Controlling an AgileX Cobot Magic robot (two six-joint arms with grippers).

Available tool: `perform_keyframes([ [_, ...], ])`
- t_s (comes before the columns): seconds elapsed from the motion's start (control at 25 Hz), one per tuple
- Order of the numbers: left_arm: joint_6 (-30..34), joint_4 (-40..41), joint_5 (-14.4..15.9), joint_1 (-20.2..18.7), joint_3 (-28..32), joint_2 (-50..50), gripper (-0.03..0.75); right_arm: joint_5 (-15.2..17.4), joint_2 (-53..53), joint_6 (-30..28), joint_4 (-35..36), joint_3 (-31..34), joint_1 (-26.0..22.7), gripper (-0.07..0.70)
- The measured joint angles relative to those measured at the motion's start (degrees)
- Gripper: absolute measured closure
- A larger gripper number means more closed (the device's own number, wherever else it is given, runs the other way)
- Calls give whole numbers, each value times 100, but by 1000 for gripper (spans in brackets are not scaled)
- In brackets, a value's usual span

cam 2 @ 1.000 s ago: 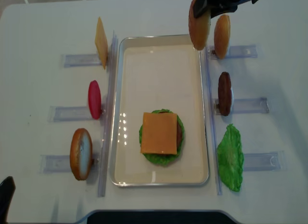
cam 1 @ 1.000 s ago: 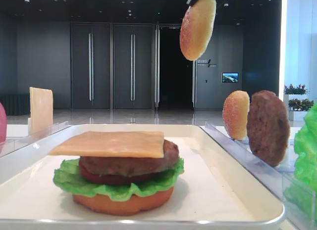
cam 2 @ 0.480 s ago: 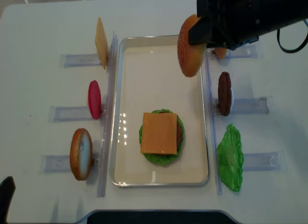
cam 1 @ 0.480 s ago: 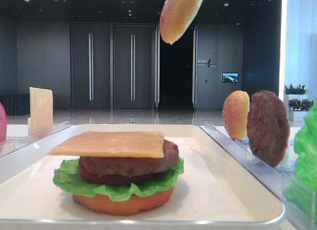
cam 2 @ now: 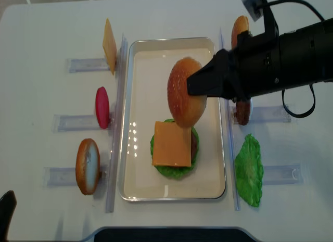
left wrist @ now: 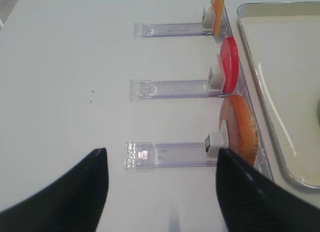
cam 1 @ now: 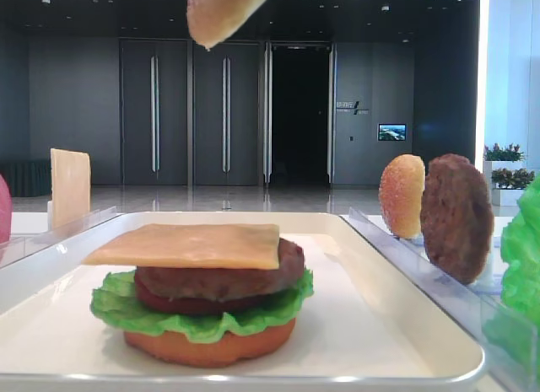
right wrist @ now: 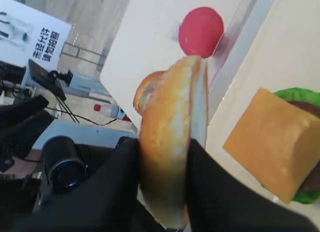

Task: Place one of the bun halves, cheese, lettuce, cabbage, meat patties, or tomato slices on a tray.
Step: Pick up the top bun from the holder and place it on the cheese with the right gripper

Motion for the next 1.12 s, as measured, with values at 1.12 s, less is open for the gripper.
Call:
perform_keyframes([
  [1.12, 0, 0, 0, 0, 0, 0, 199, -605, 983, 133, 327, 32, 280, 402],
])
